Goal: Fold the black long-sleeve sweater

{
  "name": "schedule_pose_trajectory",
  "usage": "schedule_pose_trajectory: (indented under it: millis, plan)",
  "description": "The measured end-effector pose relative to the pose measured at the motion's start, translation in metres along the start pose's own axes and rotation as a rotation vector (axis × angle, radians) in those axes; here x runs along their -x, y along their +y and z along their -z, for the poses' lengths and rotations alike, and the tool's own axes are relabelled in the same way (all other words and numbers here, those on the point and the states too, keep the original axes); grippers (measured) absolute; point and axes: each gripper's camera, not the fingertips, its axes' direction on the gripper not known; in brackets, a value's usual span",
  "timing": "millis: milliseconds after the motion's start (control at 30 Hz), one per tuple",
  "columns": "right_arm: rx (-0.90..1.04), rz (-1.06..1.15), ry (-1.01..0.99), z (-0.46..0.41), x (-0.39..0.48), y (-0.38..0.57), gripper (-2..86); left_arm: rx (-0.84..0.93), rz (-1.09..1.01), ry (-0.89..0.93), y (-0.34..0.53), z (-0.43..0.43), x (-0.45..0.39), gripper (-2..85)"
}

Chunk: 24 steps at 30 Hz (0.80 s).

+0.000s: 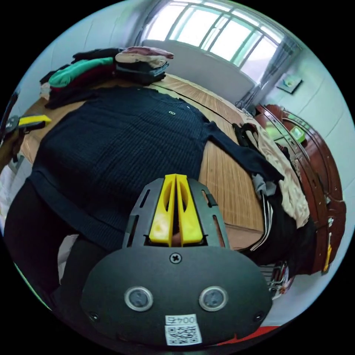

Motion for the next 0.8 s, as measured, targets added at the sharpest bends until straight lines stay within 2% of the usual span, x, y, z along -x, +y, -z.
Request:
schedule_pose_trajectory:
  millis: [100, 133, 200, 333, 500, 667, 800]
  plan:
    - [0.106, 0.096, -0.026, -0.027, 0.032, 0.003, -0.6, 0.096, -0.065, -0.03, -0.017, -0.05, -0.035, 0.5]
    - [0.038, 0.087, -0.001, -0.025, 0.039, 0.01, -0.6, 0.121, -0.079, -0.033, -0.018, -0.061, -0.042, 0.4]
    - [0.033, 0.081, 0.009, -0.024, 0.046, 0.016, -0.6, 0.117, -0.094, -0.071, -0.016, -0.082, -0.064, 0.4]
    - [0.024, -0.018, -0.08, -0.022, 0.037, 0.027, -0.6, 0.133, -0.054, -0.022, -0.019, -0.103, -0.077, 0.3]
    - [-0.012, -0.053, -0.078, -0.019, 0.039, 0.046, -0.5, 0.144, -0.088, -0.033, -0.024, -0.126, -0.099, 0.3]
    - [-0.068, -0.208, -0.18, -0.004, 0.008, 0.076, -0.4, 0.132, -0.029, 0.002, -0.03, -0.136, -0.101, 0.3]
    - [-0.154, -0.426, -0.245, 0.02, -0.045, 0.132, 1.0, 0.169, 0.049, 0.04, -0.042, -0.134, -0.097, 0.2]
